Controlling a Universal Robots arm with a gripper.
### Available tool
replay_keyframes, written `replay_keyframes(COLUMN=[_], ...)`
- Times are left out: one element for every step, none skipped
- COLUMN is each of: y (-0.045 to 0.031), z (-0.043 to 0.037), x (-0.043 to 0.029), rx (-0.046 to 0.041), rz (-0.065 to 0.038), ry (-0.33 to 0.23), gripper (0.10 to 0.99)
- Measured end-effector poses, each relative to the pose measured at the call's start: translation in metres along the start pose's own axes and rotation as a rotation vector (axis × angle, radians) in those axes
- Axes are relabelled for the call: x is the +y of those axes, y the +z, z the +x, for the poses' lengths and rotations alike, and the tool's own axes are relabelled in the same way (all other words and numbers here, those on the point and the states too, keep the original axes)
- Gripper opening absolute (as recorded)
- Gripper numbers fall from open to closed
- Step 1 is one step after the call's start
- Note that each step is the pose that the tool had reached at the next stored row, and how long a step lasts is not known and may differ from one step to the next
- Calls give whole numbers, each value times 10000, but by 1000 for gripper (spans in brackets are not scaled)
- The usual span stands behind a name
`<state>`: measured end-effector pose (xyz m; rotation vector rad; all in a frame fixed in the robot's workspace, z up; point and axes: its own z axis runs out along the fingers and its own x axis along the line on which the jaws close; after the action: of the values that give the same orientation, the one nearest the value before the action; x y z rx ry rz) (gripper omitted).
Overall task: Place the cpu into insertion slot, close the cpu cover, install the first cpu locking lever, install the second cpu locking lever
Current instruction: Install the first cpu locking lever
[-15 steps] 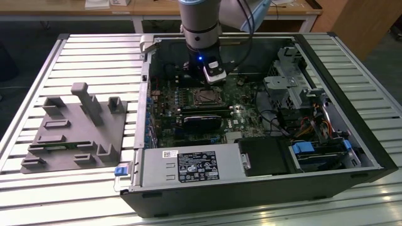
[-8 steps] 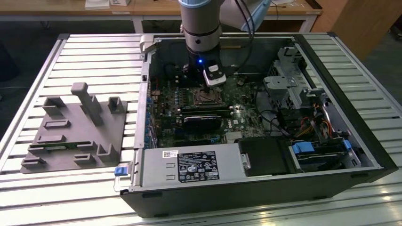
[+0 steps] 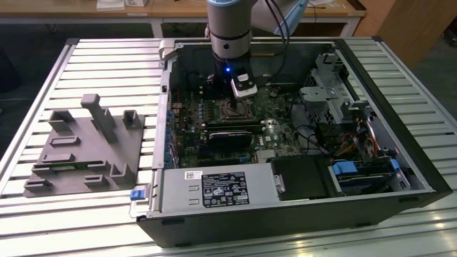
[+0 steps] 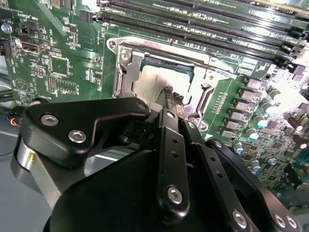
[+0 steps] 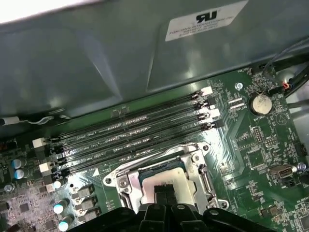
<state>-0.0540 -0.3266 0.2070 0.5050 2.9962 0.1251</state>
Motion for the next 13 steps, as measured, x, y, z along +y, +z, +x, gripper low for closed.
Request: replay_keyframes(y=[0, 0, 0, 0, 0, -1, 0, 1, 2, 3, 5, 6, 6], z=[0, 0, 0, 0, 0, -1, -3, -9, -18, -27, -37, -46, -49], x=[0, 0, 0, 1, 1, 1, 2, 4, 7, 10, 13, 16, 17], rx=[-1, -1, -2, -6, -27, -59, -87, -108, -122, -131, -127, -120, -113], rz=[2, 5, 7, 15, 79, 174, 255, 317, 365, 403, 409, 406, 400], ry=[-1, -2, -2, -2, -7, -20, -31, -41, -56, -83, -122, -177, -246], gripper=[106, 106, 106, 106, 106, 106, 106, 106, 106, 106, 106, 106, 106])
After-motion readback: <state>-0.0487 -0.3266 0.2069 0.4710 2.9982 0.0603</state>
